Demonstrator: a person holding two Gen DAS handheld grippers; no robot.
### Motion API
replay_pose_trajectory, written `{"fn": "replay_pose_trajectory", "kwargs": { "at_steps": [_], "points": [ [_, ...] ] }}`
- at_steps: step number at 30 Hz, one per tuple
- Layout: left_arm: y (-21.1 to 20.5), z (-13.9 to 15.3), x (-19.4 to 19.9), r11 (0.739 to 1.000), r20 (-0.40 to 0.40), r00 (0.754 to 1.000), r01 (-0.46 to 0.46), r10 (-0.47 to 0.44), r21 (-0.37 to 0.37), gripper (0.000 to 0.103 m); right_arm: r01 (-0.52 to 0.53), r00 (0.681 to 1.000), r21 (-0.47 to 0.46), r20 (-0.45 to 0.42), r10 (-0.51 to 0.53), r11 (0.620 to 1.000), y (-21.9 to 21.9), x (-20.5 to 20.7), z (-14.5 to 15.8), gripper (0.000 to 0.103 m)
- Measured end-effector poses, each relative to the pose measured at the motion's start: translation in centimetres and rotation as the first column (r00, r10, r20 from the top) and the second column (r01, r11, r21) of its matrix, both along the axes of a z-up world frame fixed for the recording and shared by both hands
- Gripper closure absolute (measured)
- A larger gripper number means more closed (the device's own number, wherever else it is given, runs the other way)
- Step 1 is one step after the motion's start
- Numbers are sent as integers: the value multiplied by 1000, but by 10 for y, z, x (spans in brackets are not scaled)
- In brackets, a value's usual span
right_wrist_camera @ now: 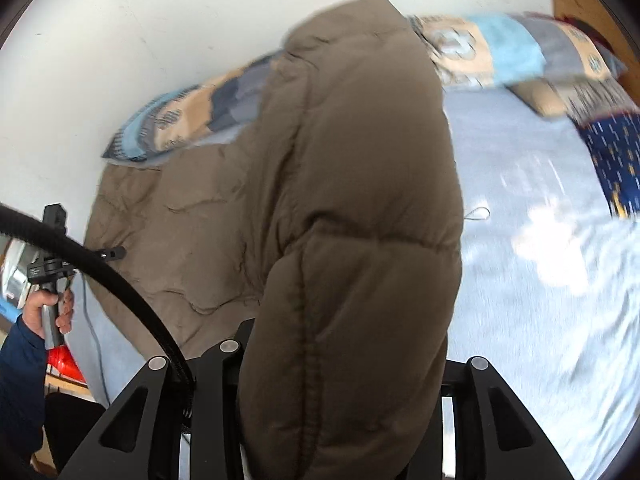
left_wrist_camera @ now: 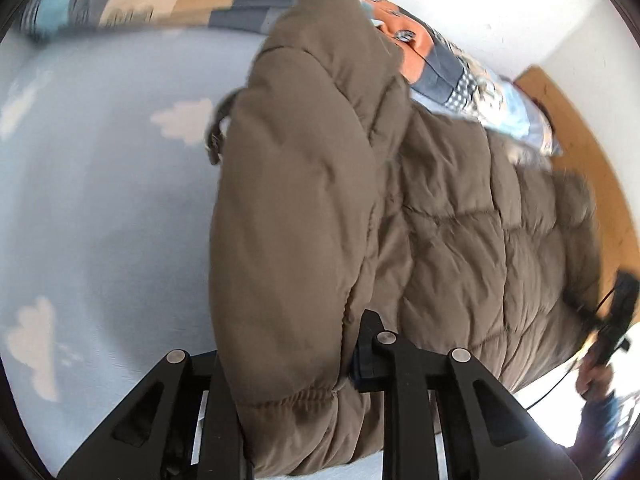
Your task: Fold large clothes
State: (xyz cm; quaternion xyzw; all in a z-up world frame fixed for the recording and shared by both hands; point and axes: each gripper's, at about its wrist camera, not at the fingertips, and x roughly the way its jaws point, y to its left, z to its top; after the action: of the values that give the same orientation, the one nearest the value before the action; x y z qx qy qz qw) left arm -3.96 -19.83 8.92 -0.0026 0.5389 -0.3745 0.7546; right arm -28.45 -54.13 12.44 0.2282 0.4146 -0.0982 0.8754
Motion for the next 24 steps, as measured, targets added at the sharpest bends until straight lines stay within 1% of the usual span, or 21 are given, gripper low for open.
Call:
{"fn": "replay_pose_trajectory", "kwargs": {
  "at_steps": [2,3,4,5,6,7,8,9,11,12,13,14,16,17,19,21,22,23,24],
  "points": [
    [-5,-5,8,1000,-6,1000,-1,1,-14,74,37,999,26,-15,-36,999,-4,-8,-18,62],
    [-8,-7,11,1000,1,1000,-1,1,-9,65,51,999,39,-21,-50,998,-6,-9,-24,62],
    [-13,-7,17,1000,18,1000,-8,8,8,46,65,997,42,-31,-64,997,-9,-8,-31,62],
    [-16,-6,23,999,27,999,-21,21,24,38,69,997,37,-36,-67,997,-8,-8,-32,62],
    [-17,-4,34,999,43,998,-38,36,27,33,78,996,34,-46,-76,996,-12,-3,-36,62],
    [-15,-3,36,999,48,998,-42,41,16,32,85,995,33,-49,-83,996,-13,-2,-37,62],
    [-13,-4,47,999,31,998,-51,51,-5,30,91,995,31,-48,-89,995,-14,0,-37,62],
    [-13,-10,59,998,-18,998,-56,56,-15,24,94,995,23,-45,-93,995,-18,5,-39,62],
    [-16,-26,72,999,-106,994,-35,32,-17,23,95,994,-3,-46,-95,995,-23,13,-42,62],
    [-19,-34,74,1000,-136,991,-15,14,-10,22,108,993,6,-45,-107,994,-31,20,-45,62],
    [-21,-45,77,1000,-171,985,8,-10,-11,19,113,992,17,-49,-112,993,-36,23,-49,62],
    [-22,-51,79,1000,-191,981,15,-18,-15,17,117,992,25,-54,-116,993,-42,27,-53,61],
    [-22,-64,84,999,-221,975,20,-26,-29,9,118,992,59,-56,-115,991,-55,34,-62,59],
    [-20,-70,87,998,-235,971,22,-33,-51,8,111,993,72,-55,-107,991,-60,37,-66,57],
    [-19,-82,87,996,-265,964,6,-29,-88,2,103,994,90,-47,-99,991,-65,36,-70,55],
    [-21,-84,84,992,-253,967,-1,-30,-123,1,94,995,96,-40,-91,991,-67,36,-74,52],
    [-25,-83,82,991,-240,969,16,-49,-136,4,95,995,99,-40,-92,991,-66,39,-76,52],
    [-26,-82,80,988,-239,969,26,-62,-149,11,98,995,113,-39,-94,989,-68,37,-78,52],
    [-30,-79,77,983,-245,966,37,-82,-182,43,99,995,134,-36,-95,986,-70,36,-80,52]
  ]
}}
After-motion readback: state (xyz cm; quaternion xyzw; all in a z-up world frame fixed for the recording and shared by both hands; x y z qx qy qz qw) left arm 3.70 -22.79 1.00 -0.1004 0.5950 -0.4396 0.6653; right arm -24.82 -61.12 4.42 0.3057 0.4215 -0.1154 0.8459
